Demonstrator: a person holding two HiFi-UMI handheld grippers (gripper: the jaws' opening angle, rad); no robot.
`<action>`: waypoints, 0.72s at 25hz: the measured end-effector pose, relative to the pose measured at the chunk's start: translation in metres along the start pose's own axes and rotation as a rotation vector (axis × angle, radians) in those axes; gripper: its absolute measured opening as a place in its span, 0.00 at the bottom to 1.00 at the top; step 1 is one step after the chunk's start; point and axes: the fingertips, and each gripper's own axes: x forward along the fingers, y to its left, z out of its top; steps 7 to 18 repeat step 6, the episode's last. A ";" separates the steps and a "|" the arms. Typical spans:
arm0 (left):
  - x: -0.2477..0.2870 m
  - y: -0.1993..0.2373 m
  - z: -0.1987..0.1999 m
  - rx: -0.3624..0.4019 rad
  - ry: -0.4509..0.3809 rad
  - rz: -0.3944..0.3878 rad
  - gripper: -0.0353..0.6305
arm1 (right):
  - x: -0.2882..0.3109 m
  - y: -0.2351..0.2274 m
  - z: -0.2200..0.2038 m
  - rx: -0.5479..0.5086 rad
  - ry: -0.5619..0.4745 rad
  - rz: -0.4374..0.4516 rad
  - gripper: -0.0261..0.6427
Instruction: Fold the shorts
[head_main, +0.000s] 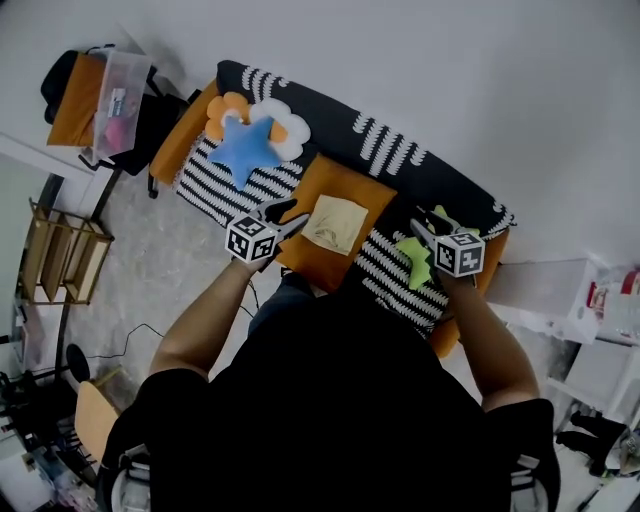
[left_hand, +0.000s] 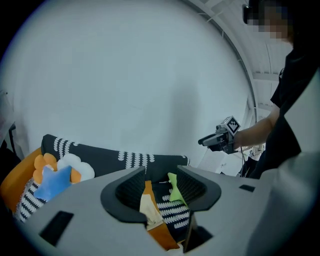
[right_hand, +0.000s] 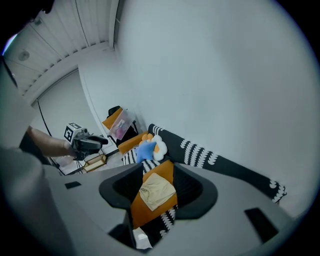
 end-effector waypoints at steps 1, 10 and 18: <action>-0.001 0.000 0.001 0.001 0.000 0.001 0.37 | -0.003 -0.002 0.001 0.007 -0.004 -0.006 0.33; -0.003 0.011 0.005 -0.014 -0.008 0.026 0.37 | -0.006 -0.015 0.005 0.037 -0.028 -0.019 0.32; -0.003 0.011 0.005 -0.014 -0.008 0.026 0.37 | -0.006 -0.015 0.005 0.037 -0.028 -0.019 0.32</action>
